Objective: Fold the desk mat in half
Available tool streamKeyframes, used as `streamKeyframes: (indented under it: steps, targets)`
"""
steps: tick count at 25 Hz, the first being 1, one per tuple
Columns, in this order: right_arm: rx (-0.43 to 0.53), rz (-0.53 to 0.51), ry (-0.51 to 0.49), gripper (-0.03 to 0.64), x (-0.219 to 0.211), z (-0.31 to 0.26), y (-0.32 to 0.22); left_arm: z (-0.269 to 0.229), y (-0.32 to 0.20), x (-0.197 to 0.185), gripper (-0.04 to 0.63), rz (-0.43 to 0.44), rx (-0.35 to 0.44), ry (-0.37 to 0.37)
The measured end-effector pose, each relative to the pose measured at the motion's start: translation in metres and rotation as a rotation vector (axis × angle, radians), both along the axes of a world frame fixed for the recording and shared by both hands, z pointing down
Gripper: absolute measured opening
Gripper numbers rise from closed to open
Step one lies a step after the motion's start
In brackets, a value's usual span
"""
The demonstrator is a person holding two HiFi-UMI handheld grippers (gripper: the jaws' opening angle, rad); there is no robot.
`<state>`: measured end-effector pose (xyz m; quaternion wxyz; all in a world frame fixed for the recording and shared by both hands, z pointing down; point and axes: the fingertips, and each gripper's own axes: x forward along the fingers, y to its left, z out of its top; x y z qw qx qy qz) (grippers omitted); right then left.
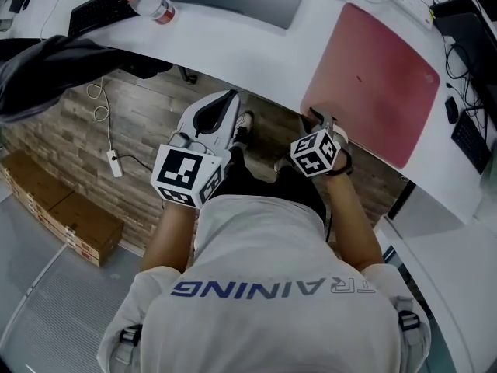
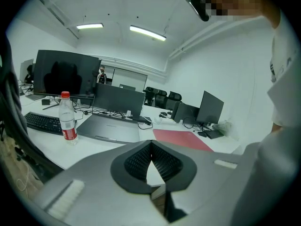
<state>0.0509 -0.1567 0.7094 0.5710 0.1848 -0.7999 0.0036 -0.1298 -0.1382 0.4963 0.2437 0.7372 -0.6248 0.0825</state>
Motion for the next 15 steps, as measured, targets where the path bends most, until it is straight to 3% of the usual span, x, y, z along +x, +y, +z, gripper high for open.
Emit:
streamKeyframes:
  steps: [4,10,15]
  targets:
    - [0.0,-0.031,0.014,0.138,0.0006,0.0019,0.0012,0.0081,0.0059,-0.0082,0.003,-0.021,-0.015,0.019]
    - [-0.267,0.129,-0.18,0.115,0.0063,-0.0048,-0.0086,0.0072,0.0055,-0.0067,0.003,-0.022,-0.007,0.051]
    - [-0.247,0.127,-0.181,0.051,0.0031,-0.0079,-0.0007,0.0058,0.0086,-0.007,0.003,-0.024,-0.009,0.048]
